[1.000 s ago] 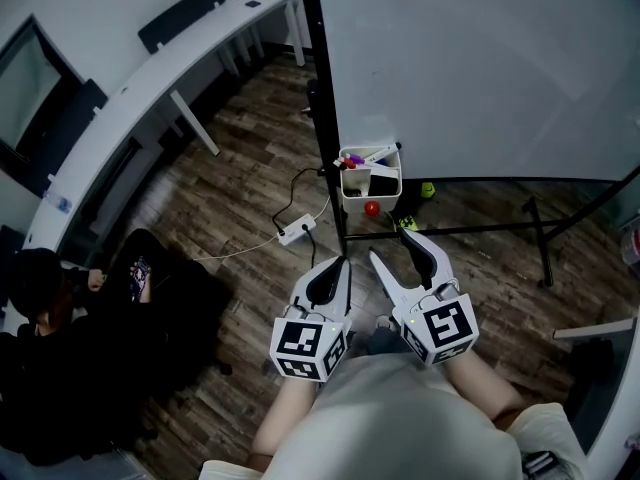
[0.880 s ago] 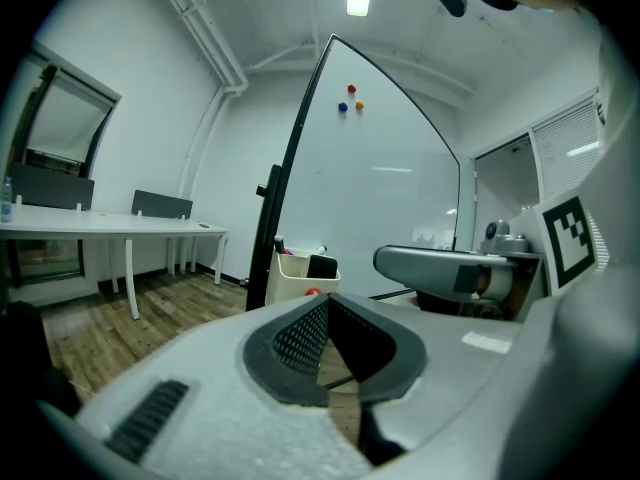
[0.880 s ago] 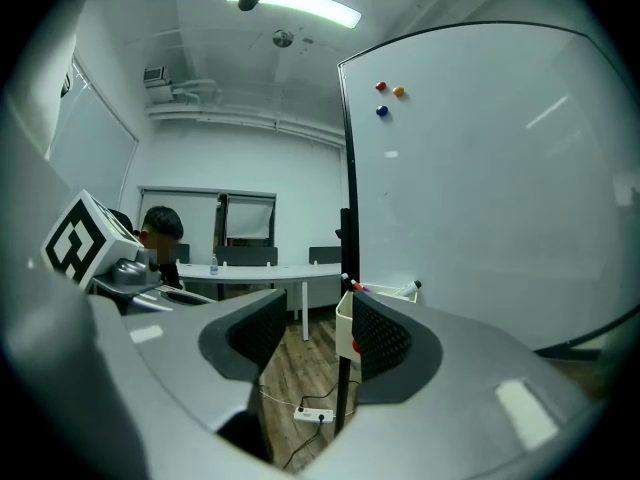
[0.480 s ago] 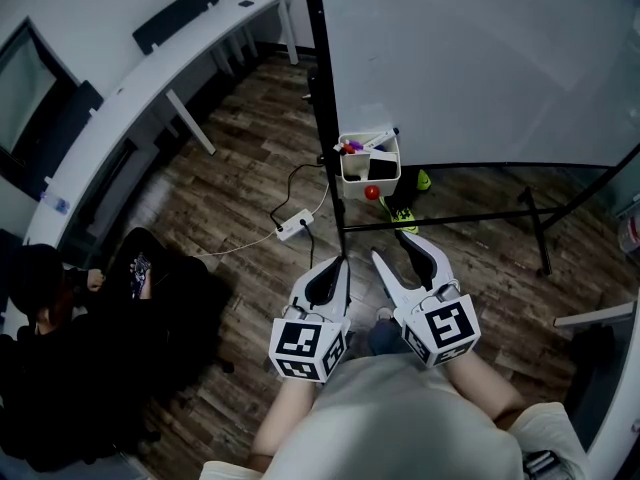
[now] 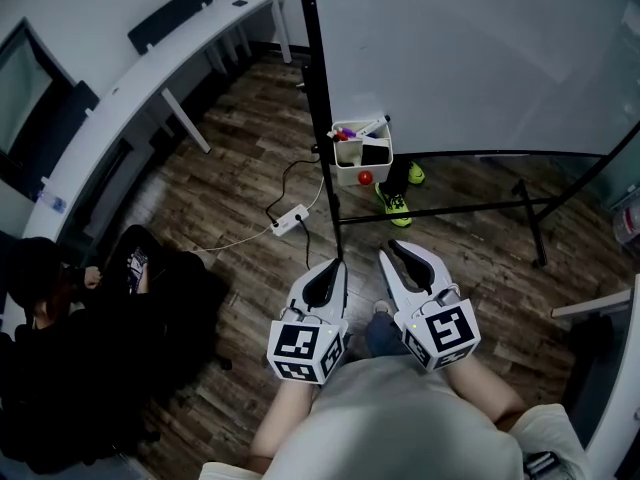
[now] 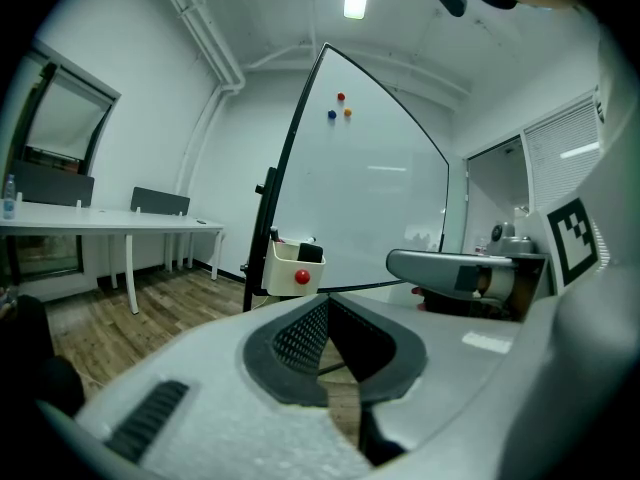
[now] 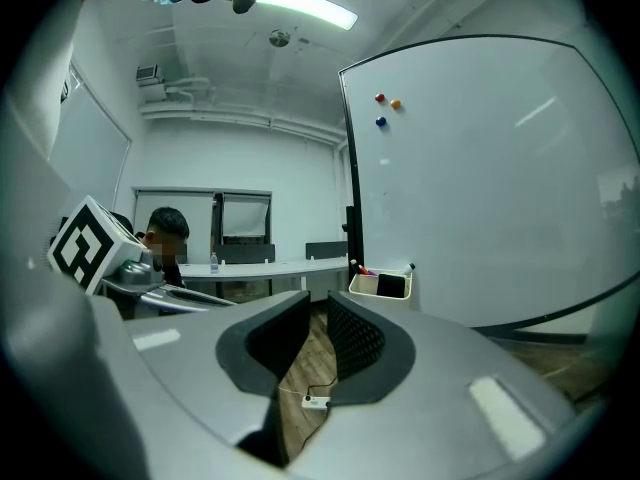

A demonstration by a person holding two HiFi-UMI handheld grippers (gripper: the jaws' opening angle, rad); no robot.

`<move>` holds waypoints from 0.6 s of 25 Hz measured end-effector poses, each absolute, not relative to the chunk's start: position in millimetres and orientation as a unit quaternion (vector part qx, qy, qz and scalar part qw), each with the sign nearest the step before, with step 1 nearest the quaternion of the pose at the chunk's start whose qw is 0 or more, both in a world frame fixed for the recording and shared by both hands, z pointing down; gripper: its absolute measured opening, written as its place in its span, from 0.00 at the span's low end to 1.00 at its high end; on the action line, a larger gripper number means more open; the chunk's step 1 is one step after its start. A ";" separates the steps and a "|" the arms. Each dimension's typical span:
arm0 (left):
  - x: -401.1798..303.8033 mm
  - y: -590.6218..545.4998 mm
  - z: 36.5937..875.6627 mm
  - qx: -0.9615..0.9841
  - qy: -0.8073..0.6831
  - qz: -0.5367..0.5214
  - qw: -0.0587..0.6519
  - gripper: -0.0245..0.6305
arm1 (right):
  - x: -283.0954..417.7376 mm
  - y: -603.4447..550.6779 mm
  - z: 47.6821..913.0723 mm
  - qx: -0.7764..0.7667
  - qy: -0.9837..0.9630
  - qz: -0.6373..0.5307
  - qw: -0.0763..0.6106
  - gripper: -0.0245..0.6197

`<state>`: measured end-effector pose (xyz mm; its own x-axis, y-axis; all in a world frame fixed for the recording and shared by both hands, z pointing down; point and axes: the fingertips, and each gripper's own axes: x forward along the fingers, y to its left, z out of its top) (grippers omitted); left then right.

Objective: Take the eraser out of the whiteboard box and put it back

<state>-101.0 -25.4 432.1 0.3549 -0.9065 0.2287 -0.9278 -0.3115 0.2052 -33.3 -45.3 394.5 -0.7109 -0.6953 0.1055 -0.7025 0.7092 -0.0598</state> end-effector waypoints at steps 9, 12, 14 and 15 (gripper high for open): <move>-87.5 0.2 437.0 0.811 -0.563 0.037 0.154 0.04 | -20.7 -18.6 400.4 0.379 -0.923 0.054 0.042 0.05; -83.1 8.5 438.1 0.811 -0.564 0.038 0.155 0.04 | -15.9 -10.0 401.2 0.381 -0.922 0.049 0.044 0.05; -82.1 12.7 439.3 0.810 -0.564 0.038 0.155 0.04 | -16.3 -4.0 401.1 0.377 -0.924 0.047 0.043 0.05; -82.2 14.5 439.8 0.810 -0.565 0.038 0.154 0.04 | -17.7 -1.2 401.0 0.373 -0.926 0.046 0.043 0.05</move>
